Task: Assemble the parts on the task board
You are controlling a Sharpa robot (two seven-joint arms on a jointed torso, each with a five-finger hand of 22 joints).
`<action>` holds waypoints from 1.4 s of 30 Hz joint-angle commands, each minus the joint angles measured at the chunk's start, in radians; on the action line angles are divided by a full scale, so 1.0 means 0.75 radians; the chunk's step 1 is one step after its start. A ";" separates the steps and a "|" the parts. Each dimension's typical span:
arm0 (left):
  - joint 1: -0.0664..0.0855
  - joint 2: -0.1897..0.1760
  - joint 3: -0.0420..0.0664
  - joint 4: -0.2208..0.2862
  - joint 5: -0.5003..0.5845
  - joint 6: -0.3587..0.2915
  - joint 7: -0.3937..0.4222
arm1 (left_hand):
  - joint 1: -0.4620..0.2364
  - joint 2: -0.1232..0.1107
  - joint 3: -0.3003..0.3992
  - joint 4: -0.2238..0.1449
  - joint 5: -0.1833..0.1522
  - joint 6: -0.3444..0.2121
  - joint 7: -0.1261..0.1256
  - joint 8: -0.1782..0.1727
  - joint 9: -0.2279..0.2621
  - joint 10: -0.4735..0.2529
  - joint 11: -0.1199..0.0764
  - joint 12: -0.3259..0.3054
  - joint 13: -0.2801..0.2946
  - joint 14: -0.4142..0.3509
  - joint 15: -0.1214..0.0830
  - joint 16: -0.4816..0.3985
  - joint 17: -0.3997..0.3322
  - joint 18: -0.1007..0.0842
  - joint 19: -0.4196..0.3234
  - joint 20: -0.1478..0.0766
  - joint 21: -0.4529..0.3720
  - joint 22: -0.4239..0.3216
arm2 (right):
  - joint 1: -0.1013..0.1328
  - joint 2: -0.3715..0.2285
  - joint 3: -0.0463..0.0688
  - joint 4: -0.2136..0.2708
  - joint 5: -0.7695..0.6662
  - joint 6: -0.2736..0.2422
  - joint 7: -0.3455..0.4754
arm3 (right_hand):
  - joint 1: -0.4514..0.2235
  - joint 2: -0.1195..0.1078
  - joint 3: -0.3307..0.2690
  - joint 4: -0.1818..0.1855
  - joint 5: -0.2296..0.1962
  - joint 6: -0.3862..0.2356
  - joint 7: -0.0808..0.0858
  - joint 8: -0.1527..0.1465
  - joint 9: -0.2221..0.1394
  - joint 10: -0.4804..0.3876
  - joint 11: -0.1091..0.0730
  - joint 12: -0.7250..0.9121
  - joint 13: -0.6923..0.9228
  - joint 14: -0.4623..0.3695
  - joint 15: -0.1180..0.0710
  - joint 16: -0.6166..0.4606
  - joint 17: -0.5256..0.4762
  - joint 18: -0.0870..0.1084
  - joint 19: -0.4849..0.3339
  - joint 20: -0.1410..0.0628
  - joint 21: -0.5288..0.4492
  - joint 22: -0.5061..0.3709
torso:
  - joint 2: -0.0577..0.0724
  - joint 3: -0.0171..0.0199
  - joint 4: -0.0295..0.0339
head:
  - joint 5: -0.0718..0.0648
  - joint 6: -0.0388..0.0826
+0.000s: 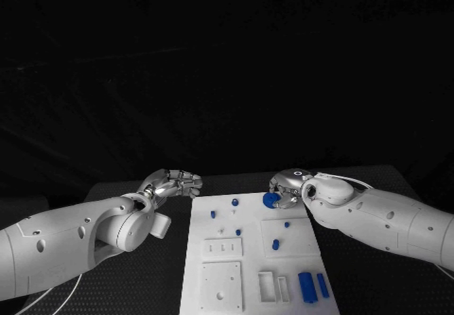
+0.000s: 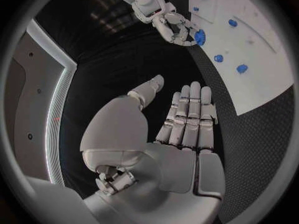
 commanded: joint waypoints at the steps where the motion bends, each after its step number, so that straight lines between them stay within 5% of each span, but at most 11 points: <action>1: 0.002 0.001 0.001 0.004 -0.004 0.019 0.011 | -0.012 0.003 0.001 -0.009 0.006 -0.002 0.006 -0.007 -0.002 -0.003 0.007 -0.009 -0.002 -0.001 0.005 -0.006 0.002 0.024 -0.006 -0.001 0.009 0.028 | -0.004 0.003 -0.001 -0.002 -0.015 0.037 0.010 | -0.016 0.000 -0.010 -0.004 0.009 -0.001 0.007 -0.005 0.000 -0.008 0.002 -0.005 0.002 0.005 -0.001 -0.005 0.002 0.063 -0.013 -0.001 0.009 0.026 | 0.000 -0.0003 -0.0002 | 0.000 -0.001; 10: 0.002 0.001 0.001 0.004 -0.005 0.020 0.010 | -0.012 0.004 0.001 -0.010 0.006 -0.003 0.006 -0.007 -0.002 -0.003 0.007 -0.010 -0.002 0.000 0.005 -0.006 0.002 0.024 -0.006 -0.001 0.009 0.029 | -0.009 0.011 -0.002 -0.010 -0.035 0.034 0.009 | -0.008 0.023 -0.003 -0.005 0.004 0.006 0.002 0.000 0.001 -0.006 -0.003 -0.005 0.003 0.008 -0.005 -0.009 0.009 0.063 -0.015 -0.001 0.012 0.025 | 0.000 -0.0003 0.0022 | 0.002 -0.004; 20: 0.002 -0.001 0.001 0.005 -0.005 0.019 0.009 | -0.012 0.004 0.002 -0.010 0.006 -0.003 0.007 -0.008 -0.002 -0.002 0.007 -0.011 -0.002 0.000 0.005 -0.006 0.003 0.024 -0.006 -0.001 0.009 0.029 | -0.019 0.017 -0.010 -0.015 -0.067 0.031 -0.008 | 0.028 0.105 0.046 -0.022 -0.035 0.108 -0.013 0.054 0.023 0.012 -0.016 -0.008 0.000 0.014 -0.018 -0.015 0.028 0.063 -0.018 0.004 0.032 0.028 | 0.000 0.0010 -0.0009 | 0.008 -0.002; 31: 0.002 -0.001 0.001 0.007 -0.006 0.018 0.008 | -0.011 0.004 0.003 -0.012 0.006 -0.004 0.007 -0.008 -0.002 -0.002 0.008 -0.012 -0.002 0.000 0.005 -0.006 0.003 0.025 -0.006 -0.001 0.009 0.029 | -0.019 0.016 -0.019 -0.009 -0.100 0.022 -0.016 | 0.030 0.117 0.055 -0.042 -0.039 0.171 -0.033 0.089 0.049 0.018 -0.034 -0.014 -0.003 0.014 -0.032 -0.021 0.038 0.063 -0.024 0.006 0.043 0.026 | 0.000 -0.0001 -0.0003 | 0.008 0.000; 42: 0.002 0.000 0.001 0.006 -0.006 0.016 0.008 | -0.011 0.004 0.004 -0.013 0.007 -0.003 0.007 -0.008 -0.002 -0.002 0.008 -0.013 -0.002 0.000 0.005 -0.007 0.003 0.025 -0.006 -0.001 0.010 0.029 | -0.019 -0.002 -0.020 0.054 -0.166 -0.099 -0.031 | -0.005 0.092 0.030 -0.027 -0.039 0.188 -0.041 0.100 0.063 0.025 -0.042 -0.015 -0.003 0.017 -0.039 -0.022 0.045 0.063 -0.020 0.005 0.052 0.024 | 0.000 -0.0005 -0.0005 | 0.008 0.002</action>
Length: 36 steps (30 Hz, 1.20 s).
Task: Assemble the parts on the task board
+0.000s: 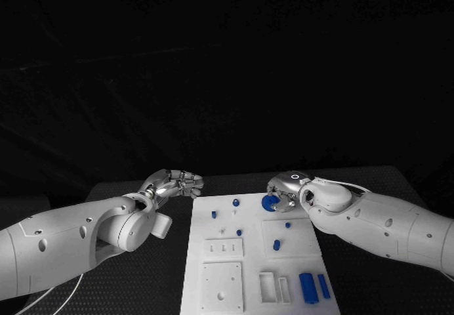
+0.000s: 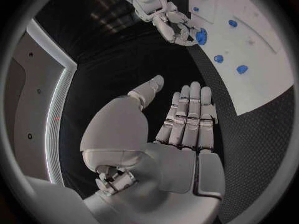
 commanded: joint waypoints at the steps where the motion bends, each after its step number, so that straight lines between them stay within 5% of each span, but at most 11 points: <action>1: 0.002 0.002 0.001 0.003 -0.005 0.015 0.009 | -0.011 0.004 0.001 -0.009 0.007 -0.003 0.007 -0.006 -0.001 -0.002 0.008 -0.007 -0.002 0.000 0.005 -0.007 0.001 0.025 -0.006 -0.001 0.004 0.028 | -0.005 -0.015 -0.003 0.038 -0.075 -0.050 -0.028 | -0.012 0.003 -0.008 0.002 -0.002 0.140 0.006 0.001 0.033 0.002 -0.009 -0.009 -0.001 -0.002 -0.011 -0.005 0.003 0.062 -0.006 0.000 0.003 0.024 | 0.000 -0.0002 0.0006 | 0.001 0.001; 10: 0.002 -0.005 0.001 0.003 -0.006 0.007 0.006 | -0.011 0.006 0.002 -0.010 0.008 -0.003 0.007 -0.006 -0.001 -0.001 0.008 -0.008 -0.002 0.001 0.005 -0.007 0.002 0.026 -0.006 -0.001 0.005 0.028 | 0.000 -0.036 0.017 0.158 -0.135 -0.162 -0.119 | -0.003 -0.013 0.008 0.018 -0.002 0.146 0.001 0.002 0.040 0.010 -0.014 -0.009 -0.001 0.002 -0.017 -0.005 0.008 0.062 0.004 -0.007 0.012 0.023 | -0.001 -0.0003 -0.0030 | 0.015 -0.002; 19: 0.002 -0.005 0.001 0.006 -0.007 0.003 0.002 | -0.010 0.007 0.003 -0.011 0.009 -0.003 0.007 -0.006 -0.001 0.000 0.008 -0.009 -0.002 0.001 0.005 -0.007 0.002 0.026 -0.006 -0.001 0.005 0.028 | 0.000 0.005 0.017 0.256 -0.276 -0.222 -0.186 | 0.014 -0.047 0.054 0.044 -0.002 0.151 -0.001 -0.001 0.047 0.017 -0.016 -0.012 -0.001 0.004 -0.019 -0.007 0.015 0.062 0.011 -0.013 0.018 0.021 | 0.001 0.0005 0.0009 | 0.013 0.003; 28: 0.002 -0.003 0.001 0.006 -0.007 0.006 0.001 | -0.010 0.007 0.004 -0.012 0.009 -0.002 0.007 -0.006 -0.001 0.001 0.008 -0.009 -0.002 0.002 0.005 -0.007 0.003 0.026 -0.006 -0.001 0.006 0.028 | -0.014 0.087 -0.002 0.228 -0.331 -0.225 -0.198 | 0.015 -0.058 0.062 0.053 -0.002 0.151 -0.001 -0.002 0.050 0.019 -0.016 -0.013 -0.001 0.005 -0.018 -0.009 0.016 0.062 0.013 -0.013 0.020 0.021 | 0.001 -0.0031 0.0058 | 0.018 0.003; 36: 0.002 0.000 0.001 0.005 -0.007 0.008 0.001 | -0.011 0.007 0.004 -0.012 0.010 -0.002 0.007 -0.006 -0.001 0.002 0.008 -0.009 -0.002 0.002 0.005 -0.007 0.003 0.026 -0.005 -0.001 0.006 0.028 | -0.052 0.141 -0.008 0.179 -0.318 -0.223 -0.186 | 0.018 -0.063 0.067 0.054 -0.002 0.150 -0.001 -0.003 0.051 0.020 -0.016 -0.015 -0.002 0.005 -0.018 -0.011 0.016 0.062 0.012 -0.012 0.020 0.021 | 0.002 -0.0011 0.0052 | 0.033 -0.004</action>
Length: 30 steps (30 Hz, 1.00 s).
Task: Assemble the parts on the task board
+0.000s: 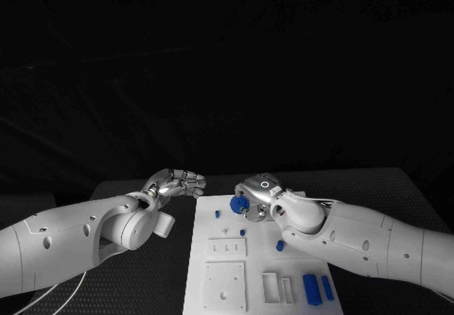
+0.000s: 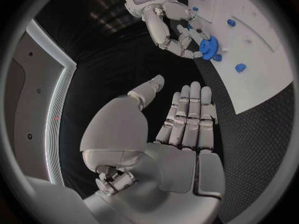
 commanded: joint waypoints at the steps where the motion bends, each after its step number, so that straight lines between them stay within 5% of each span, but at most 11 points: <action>1: 0.002 0.004 0.001 0.003 -0.006 0.009 0.006 | -0.011 0.007 0.001 -0.008 0.005 -0.002 0.007 -0.006 -0.002 0.002 0.008 -0.004 -0.002 0.002 0.005 -0.007 0.002 0.027 -0.005 -0.001 0.006 0.029 | -0.011 0.016 -0.001 -0.016 -0.030 -0.014 -0.004 | 0.001 -0.011 0.007 -0.001 -0.001 0.132 0.005 -0.003 0.001 0.005 -0.002 -0.005 -0.002 0.003 -0.007 -0.006 0.001 0.060 0.001 -0.007 0.005 0.021 | 0.001 0.0004 0.0008 | 0.009 -0.004; 30: 0.002 0.016 0.002 -0.002 -0.008 0.010 0.007 | -0.012 0.007 0.002 -0.011 0.005 -0.002 0.007 -0.007 -0.002 0.003 0.008 -0.007 -0.002 0.002 0.006 -0.009 0.003 0.027 -0.006 -0.001 0.007 0.029 | -0.026 0.068 -0.033 -0.089 -0.012 0.013 0.012 | 0.001 -0.019 0.010 0.000 0.000 0.128 0.006 -0.006 0.002 0.004 -0.001 -0.008 -0.002 0.003 -0.006 -0.010 0.000 0.060 -0.001 -0.005 0.004 0.021 | 0.000 0.0024 -0.0024 | 0.027 -0.013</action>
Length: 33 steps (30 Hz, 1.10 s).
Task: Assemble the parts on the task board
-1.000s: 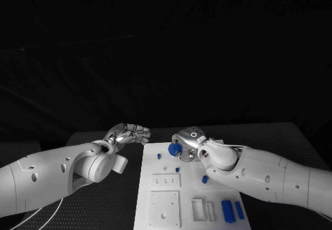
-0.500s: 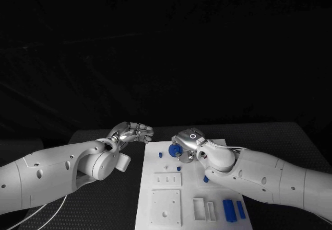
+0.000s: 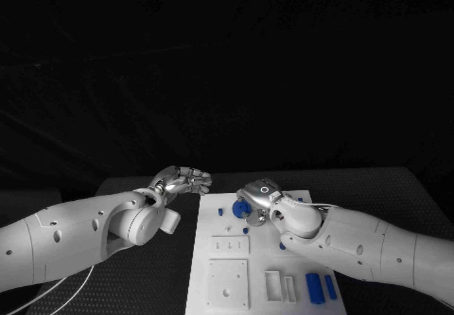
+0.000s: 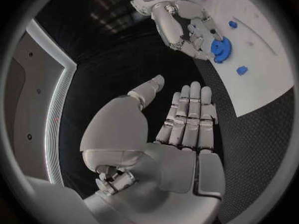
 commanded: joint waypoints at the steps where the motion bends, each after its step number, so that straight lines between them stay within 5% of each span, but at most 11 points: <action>1: 0.002 0.004 0.001 0.000 -0.007 0.010 0.009 | -0.007 0.002 -0.001 -0.008 0.005 -0.002 0.007 -0.007 -0.002 0.003 0.008 -0.007 -0.002 0.002 0.006 -0.009 0.002 0.027 -0.006 -0.001 0.007 0.028 | -0.001 0.007 -0.001 -0.007 -0.007 0.012 0.008 | -0.002 -0.012 0.011 0.001 0.000 0.124 0.010 0.007 0.001 0.000 -0.005 -0.008 -0.001 0.001 -0.008 -0.005 0.001 0.060 -0.003 -0.008 0.005 0.020 | 0.000 -0.0002 -0.0016 | 0.002 -0.001; 18: 0.002 0.009 0.002 -0.001 -0.008 0.009 0.008 | -0.008 0.001 0.000 -0.009 0.006 -0.003 0.008 -0.008 -0.002 0.003 0.009 -0.009 -0.002 0.002 0.006 -0.009 0.003 0.027 -0.006 0.000 0.007 0.028 | -0.005 0.037 -0.014 -0.044 0.016 0.034 0.013 | -0.005 -0.024 0.007 0.000 -0.001 0.103 0.016 -0.006 0.000 -0.005 0.002 -0.014 -0.003 0.001 -0.004 -0.013 -0.001 0.060 -0.008 -0.006 0.002 0.019 | 0.000 -0.0002 -0.0033 | 0.007 -0.002; 33: 0.002 0.012 0.002 -0.004 -0.008 0.008 0.008 | -0.009 0.001 0.000 -0.010 0.006 -0.004 0.008 -0.009 -0.002 0.004 0.010 -0.010 -0.002 0.002 0.006 -0.010 0.004 0.027 -0.006 0.000 0.008 0.028 | -0.005 0.060 -0.020 -0.069 0.042 0.039 0.020 | -0.003 -0.050 -0.007 0.001 -0.001 0.010 0.048 -0.063 -0.022 -0.017 0.031 -0.024 -0.004 0.003 0.023 -0.028 0.000 0.060 -0.014 -0.006 -0.007 0.014 | 0.000 -0.0007 -0.0032 | 0.006 0.000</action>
